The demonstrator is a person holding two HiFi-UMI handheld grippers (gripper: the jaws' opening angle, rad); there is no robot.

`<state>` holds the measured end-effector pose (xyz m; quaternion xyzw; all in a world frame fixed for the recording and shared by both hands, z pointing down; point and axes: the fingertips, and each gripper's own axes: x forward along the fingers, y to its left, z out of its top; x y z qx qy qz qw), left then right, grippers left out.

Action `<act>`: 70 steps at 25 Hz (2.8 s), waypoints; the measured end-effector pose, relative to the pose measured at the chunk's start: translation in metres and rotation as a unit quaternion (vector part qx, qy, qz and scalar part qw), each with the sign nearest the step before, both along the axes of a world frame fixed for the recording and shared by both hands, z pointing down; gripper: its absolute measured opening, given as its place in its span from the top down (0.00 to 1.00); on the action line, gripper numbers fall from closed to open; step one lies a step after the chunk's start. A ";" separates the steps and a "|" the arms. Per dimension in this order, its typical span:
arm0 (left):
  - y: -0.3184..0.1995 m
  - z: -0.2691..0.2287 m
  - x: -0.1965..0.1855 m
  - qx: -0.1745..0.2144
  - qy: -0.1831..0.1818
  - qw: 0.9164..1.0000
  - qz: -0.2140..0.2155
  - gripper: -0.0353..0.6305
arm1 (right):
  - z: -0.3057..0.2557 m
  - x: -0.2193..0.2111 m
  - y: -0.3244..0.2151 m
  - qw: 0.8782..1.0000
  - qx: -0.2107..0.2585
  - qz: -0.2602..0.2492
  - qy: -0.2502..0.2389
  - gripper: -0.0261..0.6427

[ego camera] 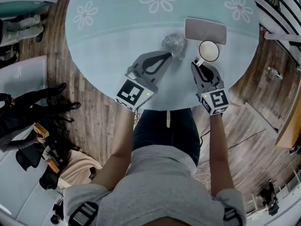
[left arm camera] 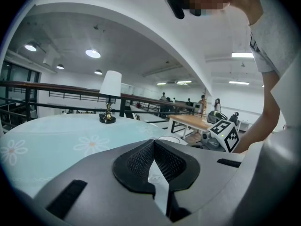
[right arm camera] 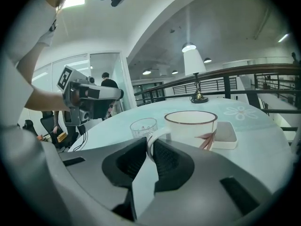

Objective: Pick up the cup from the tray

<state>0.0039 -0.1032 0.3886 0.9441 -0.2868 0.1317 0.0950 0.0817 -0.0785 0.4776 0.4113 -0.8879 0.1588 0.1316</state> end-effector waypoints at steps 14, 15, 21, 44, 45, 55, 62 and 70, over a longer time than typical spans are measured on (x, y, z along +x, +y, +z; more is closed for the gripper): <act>0.006 0.005 0.007 -0.003 0.000 1.000 0.009 0.93 | 0.015 0.002 0.012 0.998 -0.010 0.057 0.026 0.90; 0.006 0.005 0.007 -0.003 0.001 1.000 0.008 0.93 | 0.015 0.003 0.012 0.998 -0.011 0.062 0.023 0.90; 0.006 0.007 0.008 -0.006 0.002 1.000 0.004 0.93 | 0.007 0.008 0.019 0.997 -0.011 0.080 0.022 0.90; -0.003 -0.039 0.025 0.038 0.042 0.998 -0.015 0.93 | -0.115 0.032 -0.006 0.975 0.095 0.197 -0.022 0.95; -0.003 -0.041 0.025 0.039 0.043 0.998 -0.015 0.93 | -0.117 0.030 -0.007 0.976 0.096 0.197 -0.022 0.95; -0.008 -0.057 0.026 0.061 0.044 0.997 -0.015 0.93 | -0.141 0.017 -0.025 0.973 0.118 0.195 -0.023 0.95; -0.008 -0.059 0.028 0.064 0.042 0.997 -0.017 0.93 | -0.147 0.014 -0.028 0.973 0.123 0.193 -0.018 0.95; -0.011 -0.063 0.017 0.066 0.050 0.996 -0.025 0.93 | -0.148 0.001 -0.027 0.974 0.123 0.187 -0.018 0.95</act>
